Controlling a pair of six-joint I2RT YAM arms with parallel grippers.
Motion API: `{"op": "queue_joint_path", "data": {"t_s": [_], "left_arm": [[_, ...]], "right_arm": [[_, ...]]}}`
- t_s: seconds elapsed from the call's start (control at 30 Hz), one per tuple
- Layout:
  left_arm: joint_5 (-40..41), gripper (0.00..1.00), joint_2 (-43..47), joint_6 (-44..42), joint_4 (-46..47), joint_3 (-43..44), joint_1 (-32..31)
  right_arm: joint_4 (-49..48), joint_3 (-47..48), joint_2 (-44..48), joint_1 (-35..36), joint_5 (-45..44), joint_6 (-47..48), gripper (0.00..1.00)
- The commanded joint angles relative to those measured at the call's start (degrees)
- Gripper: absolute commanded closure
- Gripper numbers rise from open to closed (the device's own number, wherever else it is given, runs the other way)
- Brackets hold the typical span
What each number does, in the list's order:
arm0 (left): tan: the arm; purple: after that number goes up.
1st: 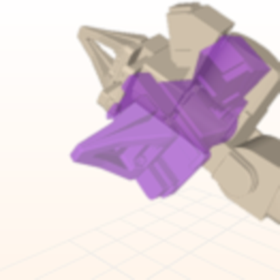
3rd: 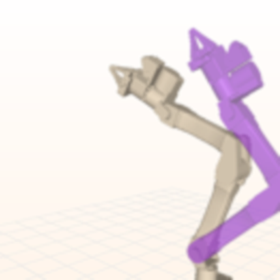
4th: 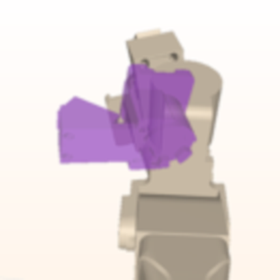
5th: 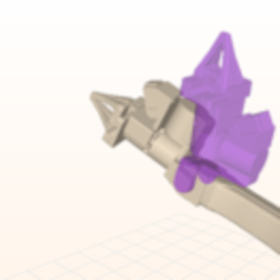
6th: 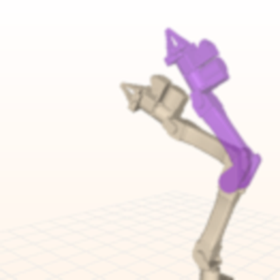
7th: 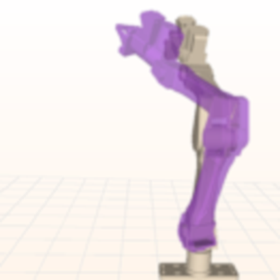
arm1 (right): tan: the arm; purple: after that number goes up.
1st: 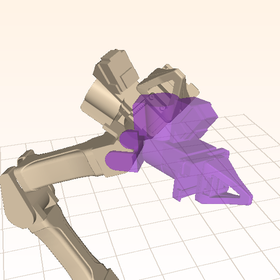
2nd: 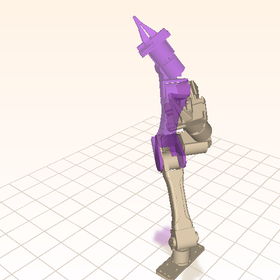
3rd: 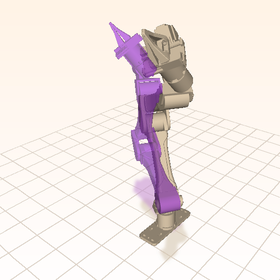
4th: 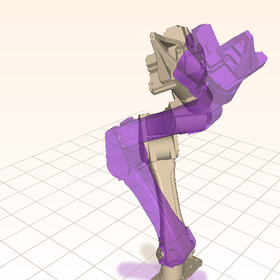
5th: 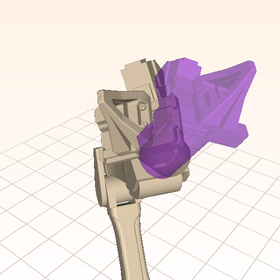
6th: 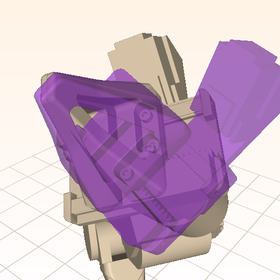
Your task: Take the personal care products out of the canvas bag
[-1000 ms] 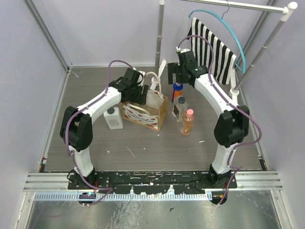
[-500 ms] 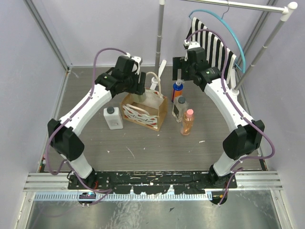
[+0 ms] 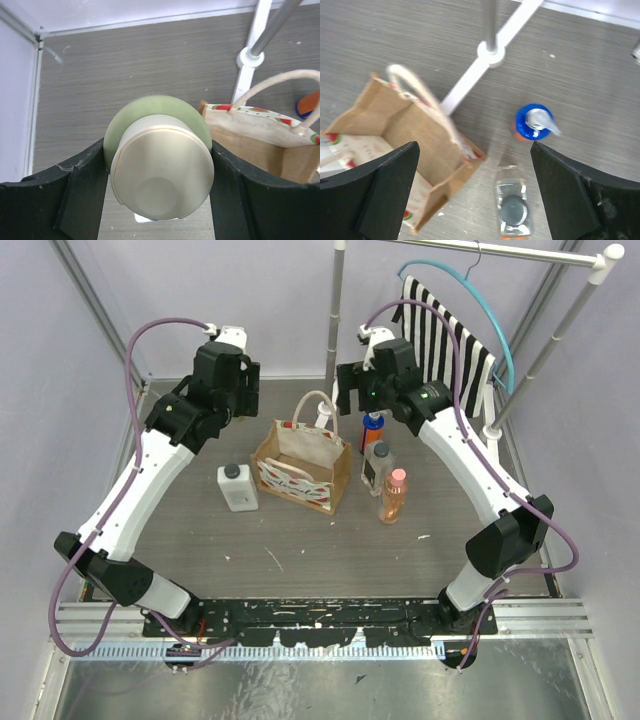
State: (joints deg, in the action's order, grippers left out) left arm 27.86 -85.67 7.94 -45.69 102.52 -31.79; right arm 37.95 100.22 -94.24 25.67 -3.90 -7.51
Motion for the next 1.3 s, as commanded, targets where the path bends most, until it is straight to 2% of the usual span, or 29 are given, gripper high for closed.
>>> {"op": "queue_joint_path", "data": {"t_s": [0.0,0.23,0.37,0.53,0.8,0.83,0.97,1.27], "left_arm": [[4.09,0.57,0.71,1.29,1.76,-0.41,2.37],[-4.53,0.57,-0.34,5.70,4.97,-11.29,6.66],[-9.68,0.62,-1.92,9.05,7.30,-16.87,9.25],[-12.17,0.62,-3.36,10.96,11.13,-21.71,9.82],[-14.26,0.64,-8.89,12.03,10.45,-22.96,9.82],[-14.50,0.61,-9.12,12.24,10.38,-23.10,9.82],[-15.06,0.36,-9.46,12.80,9.57,-23.38,9.82],[-13.33,0.06,-8.07,11.87,5.51,-22.52,9.82]], "right_arm": [[-0.10,3.97,-0.45,5.44,1.42,1.51,0.01],[0.14,3.75,-1.36,9.00,0.55,1.32,0.01],[0.97,4.36,-2.85,10.84,0.52,1.89,0.01],[2.56,4.48,-4.03,12.91,-1.47,2.26,0.01],[1.91,1.38,-3.00,13.51,-0.95,1.22,0.01],[1.61,0.59,-2.58,13.46,-1.42,1.02,0.00],[0.46,-1.86,-0.89,13.48,-3.01,0.67,0.00],[-2.44,-5.21,3.78,12.90,-5.48,-0.42,0.00]]}}
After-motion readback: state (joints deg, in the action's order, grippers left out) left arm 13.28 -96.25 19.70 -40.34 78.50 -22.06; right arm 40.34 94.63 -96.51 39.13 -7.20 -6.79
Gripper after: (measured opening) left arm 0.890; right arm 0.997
